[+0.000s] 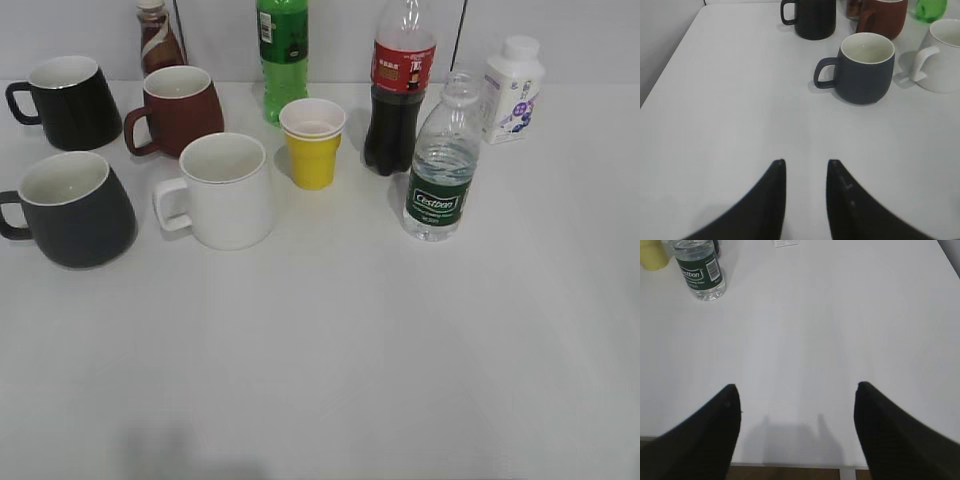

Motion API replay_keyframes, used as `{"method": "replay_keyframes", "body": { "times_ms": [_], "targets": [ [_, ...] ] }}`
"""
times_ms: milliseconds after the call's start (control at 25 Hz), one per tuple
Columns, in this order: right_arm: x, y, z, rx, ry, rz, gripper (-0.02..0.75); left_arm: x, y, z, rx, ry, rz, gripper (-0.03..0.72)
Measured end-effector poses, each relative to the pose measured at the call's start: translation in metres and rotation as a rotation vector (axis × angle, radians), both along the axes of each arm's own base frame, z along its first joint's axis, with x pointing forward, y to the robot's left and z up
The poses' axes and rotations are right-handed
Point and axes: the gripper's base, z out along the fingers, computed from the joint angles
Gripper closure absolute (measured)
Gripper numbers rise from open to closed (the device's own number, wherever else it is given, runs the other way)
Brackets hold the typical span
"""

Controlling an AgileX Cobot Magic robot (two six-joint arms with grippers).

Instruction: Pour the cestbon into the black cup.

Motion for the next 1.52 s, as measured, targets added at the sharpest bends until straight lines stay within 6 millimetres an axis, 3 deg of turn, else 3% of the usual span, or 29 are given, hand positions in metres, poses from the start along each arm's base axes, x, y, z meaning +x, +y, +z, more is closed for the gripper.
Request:
{"method": "replay_keyframes", "body": {
  "times_ms": [1240,1320,1520],
  "targets": [
    [0.000,0.000,0.000,0.000,0.000,0.000,0.209,0.000,0.000,0.001,-0.003,-0.005,-0.002,0.477],
    [0.000,0.000,0.000,0.000,0.000,0.000,0.209,0.002,-0.001,0.011,-0.010,-0.076,-0.008,0.477],
    [0.000,0.000,0.000,0.000,0.000,0.000,0.209,0.033,-0.002,0.065,-0.009,-0.605,-0.014,0.477]
  ]
}}
